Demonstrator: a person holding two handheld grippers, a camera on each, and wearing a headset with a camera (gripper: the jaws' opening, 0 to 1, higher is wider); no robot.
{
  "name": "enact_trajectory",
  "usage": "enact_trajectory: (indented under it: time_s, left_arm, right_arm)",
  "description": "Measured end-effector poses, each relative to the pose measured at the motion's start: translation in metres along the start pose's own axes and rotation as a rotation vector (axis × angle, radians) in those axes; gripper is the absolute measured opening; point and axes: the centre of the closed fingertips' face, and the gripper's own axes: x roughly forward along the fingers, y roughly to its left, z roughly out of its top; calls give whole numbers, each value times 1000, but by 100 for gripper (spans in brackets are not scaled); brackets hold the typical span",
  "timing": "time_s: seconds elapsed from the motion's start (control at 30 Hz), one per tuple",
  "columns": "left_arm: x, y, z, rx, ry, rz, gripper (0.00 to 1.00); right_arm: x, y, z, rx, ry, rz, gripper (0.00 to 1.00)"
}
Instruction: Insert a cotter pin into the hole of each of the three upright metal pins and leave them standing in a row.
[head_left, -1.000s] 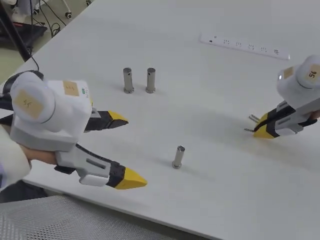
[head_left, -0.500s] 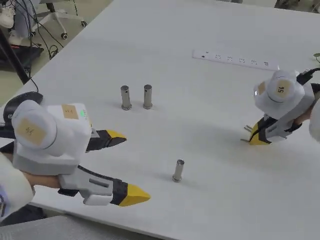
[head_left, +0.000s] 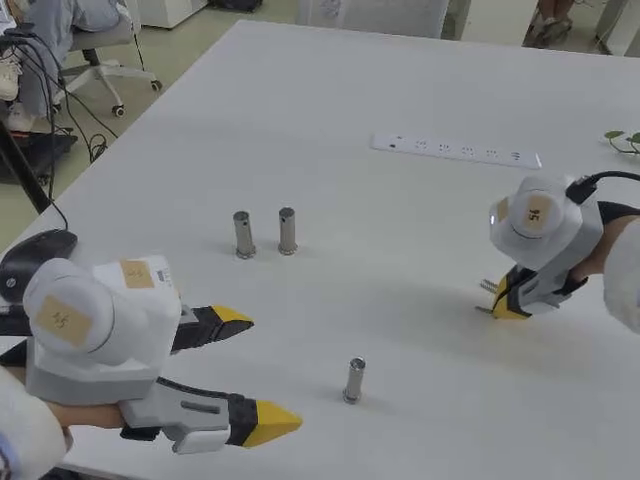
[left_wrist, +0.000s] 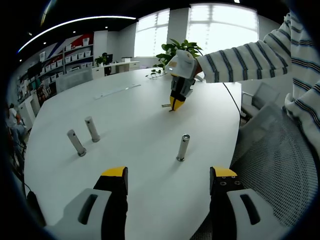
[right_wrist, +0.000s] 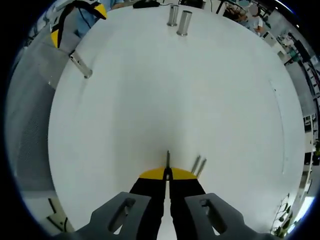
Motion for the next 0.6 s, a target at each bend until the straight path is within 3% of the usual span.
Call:
enact_trajectory:
  time_s: [0.13, 0.3, 0.43, 0.6]
  left_arm:
    - [0, 4, 4, -13, -16, 7, 66]
    - [-2, 15, 9, -53, -51, 36, 66]
    - [-2, 17, 7, -75, -37, 28, 66]
    - [-1, 16, 11, -67, -57, 25, 67]
  right_arm:
    - [0, -1, 0, -20, 0, 3, 2]
    - [0, -2, 0, -17, -25, -32, 2]
    - [1, -2, 0, 4, -35, -36, 1]
    - [-1, -2, 2, 19, -43, -36, 1]
